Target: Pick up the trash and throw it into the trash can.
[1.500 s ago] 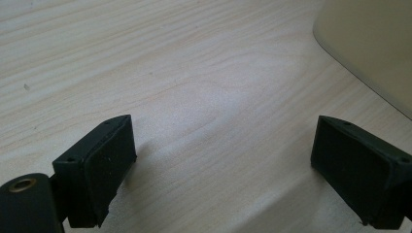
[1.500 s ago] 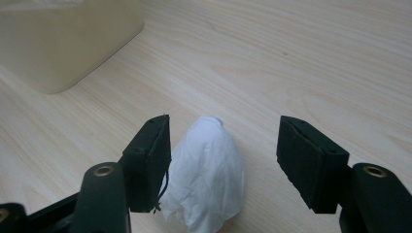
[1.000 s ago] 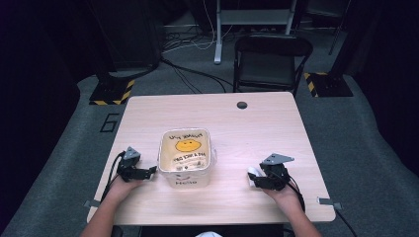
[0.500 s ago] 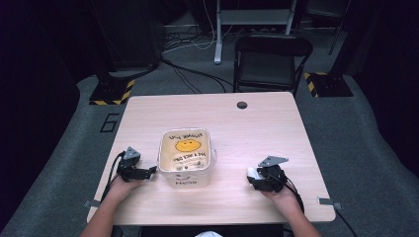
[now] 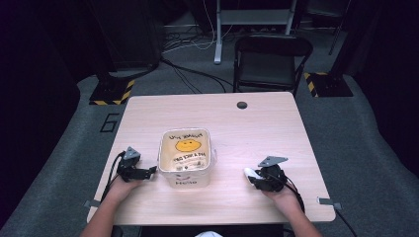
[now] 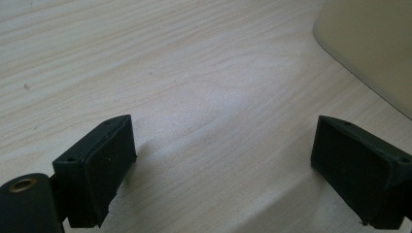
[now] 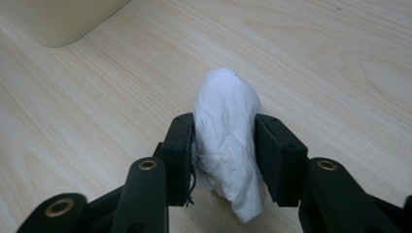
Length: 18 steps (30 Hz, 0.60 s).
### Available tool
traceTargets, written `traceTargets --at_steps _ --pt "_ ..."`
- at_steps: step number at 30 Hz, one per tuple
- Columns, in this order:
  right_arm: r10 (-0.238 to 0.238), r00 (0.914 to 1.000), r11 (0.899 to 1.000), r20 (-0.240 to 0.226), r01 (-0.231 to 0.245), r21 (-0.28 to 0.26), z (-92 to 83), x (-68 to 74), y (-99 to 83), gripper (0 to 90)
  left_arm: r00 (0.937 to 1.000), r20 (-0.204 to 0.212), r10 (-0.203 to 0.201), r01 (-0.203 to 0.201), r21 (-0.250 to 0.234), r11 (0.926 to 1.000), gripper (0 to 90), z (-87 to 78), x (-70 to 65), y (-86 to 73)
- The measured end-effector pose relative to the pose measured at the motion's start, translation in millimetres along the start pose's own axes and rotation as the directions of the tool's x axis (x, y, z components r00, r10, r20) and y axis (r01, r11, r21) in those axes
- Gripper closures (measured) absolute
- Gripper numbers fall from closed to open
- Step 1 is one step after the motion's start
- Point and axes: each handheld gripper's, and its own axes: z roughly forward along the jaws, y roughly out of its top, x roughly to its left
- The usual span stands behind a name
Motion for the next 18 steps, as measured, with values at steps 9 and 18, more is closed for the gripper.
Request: traceTargets --at_steps 9,18 --pt "0.029 0.9995 0.999 -0.009 -0.029 -0.025 -8.4 -2.4 3.2 59.7 1.0000 0.000 0.000 0.000 0.000 1.0000 8.9 0.0 0.0 0.0" --pt "0.023 0.9993 0.999 -0.029 -0.024 -0.034 -17.5 -4.2 13.7 59.6 1.0000 0.000 -0.001 0.001 -0.001 1.0000 9.0 0.1 -0.1 0.0"
